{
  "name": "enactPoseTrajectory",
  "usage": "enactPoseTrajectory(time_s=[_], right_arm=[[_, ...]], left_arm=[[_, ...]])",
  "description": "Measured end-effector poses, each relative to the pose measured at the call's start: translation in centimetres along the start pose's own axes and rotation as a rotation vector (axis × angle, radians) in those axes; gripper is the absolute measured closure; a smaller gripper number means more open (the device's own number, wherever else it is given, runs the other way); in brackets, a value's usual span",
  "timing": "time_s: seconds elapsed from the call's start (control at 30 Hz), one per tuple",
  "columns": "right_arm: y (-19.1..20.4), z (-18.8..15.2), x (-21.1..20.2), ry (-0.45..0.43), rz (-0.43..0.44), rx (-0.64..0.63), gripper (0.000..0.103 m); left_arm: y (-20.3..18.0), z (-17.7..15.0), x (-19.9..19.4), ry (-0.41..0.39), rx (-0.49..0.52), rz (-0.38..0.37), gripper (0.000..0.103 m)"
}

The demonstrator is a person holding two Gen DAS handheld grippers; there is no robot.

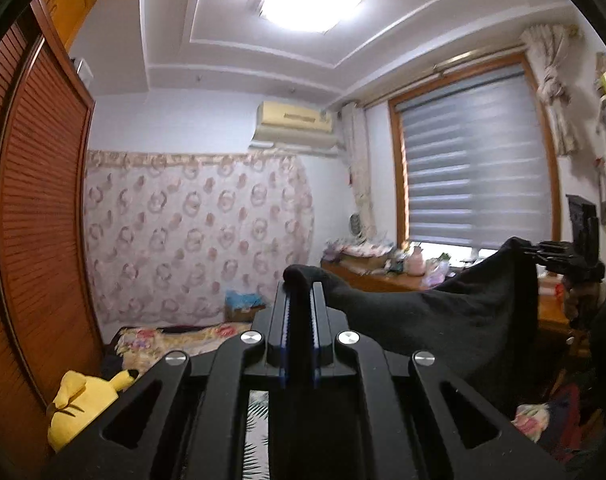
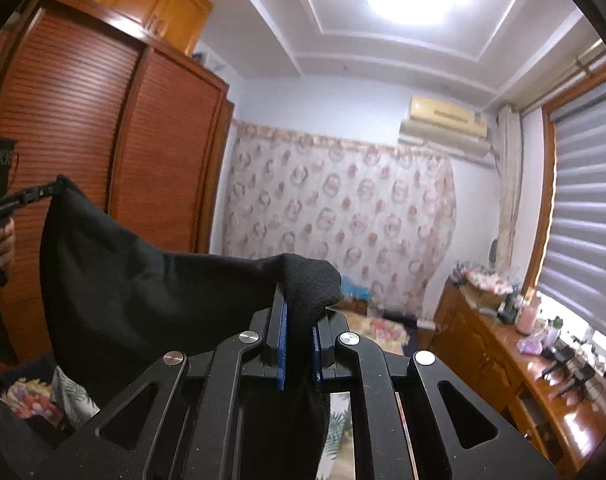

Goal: Fold small clothes

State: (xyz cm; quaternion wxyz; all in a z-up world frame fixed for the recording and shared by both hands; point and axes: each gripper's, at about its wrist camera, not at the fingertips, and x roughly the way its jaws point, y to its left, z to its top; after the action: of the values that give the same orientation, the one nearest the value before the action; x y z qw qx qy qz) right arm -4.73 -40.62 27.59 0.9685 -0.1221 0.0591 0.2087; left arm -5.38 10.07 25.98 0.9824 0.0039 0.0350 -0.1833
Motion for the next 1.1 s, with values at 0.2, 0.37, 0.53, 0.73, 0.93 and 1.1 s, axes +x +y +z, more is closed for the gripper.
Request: enactPoseTrajectory(time_s=[0.2, 0.37, 0.53, 0.73, 0.93, 1.1], right_arm=[[-1.4, -5.7, 8.5, 0.133, 0.005, 0.019, 0.096], [-3.0, -12.8, 18.2, 0.255, 0.025, 0.045, 0.096], [-4.9, -19.0, 27.1, 0.396, 0.035, 0.073, 0.096], [-8.0, -23.1, 32.8, 0.476, 0.049, 0.125, 0.096], [-8.9, -26.1, 37.0, 0.555, 0.062, 0.145, 0.096], [-8.9, -28.1, 39.4, 0.607, 0.064, 0.150, 0.095]], left_arm=[[2.7, -6.9, 10.8, 0.157, -0.026, 0.024, 0.097], [3.5, -13.8, 19.8, 0.288, -0.032, 0.063, 0.097], [4.0, -17.8, 26.5, 0.408, -0.055, 0.085, 0.097], [4.5, -19.8, 31.6, 0.489, -0.061, 0.100, 0.097], [5.3, -22.3, 35.2, 0.575, -0.075, 0.110, 0.097], [5.2, -23.7, 36.9, 0.625, -0.067, 0.117, 0.096]])
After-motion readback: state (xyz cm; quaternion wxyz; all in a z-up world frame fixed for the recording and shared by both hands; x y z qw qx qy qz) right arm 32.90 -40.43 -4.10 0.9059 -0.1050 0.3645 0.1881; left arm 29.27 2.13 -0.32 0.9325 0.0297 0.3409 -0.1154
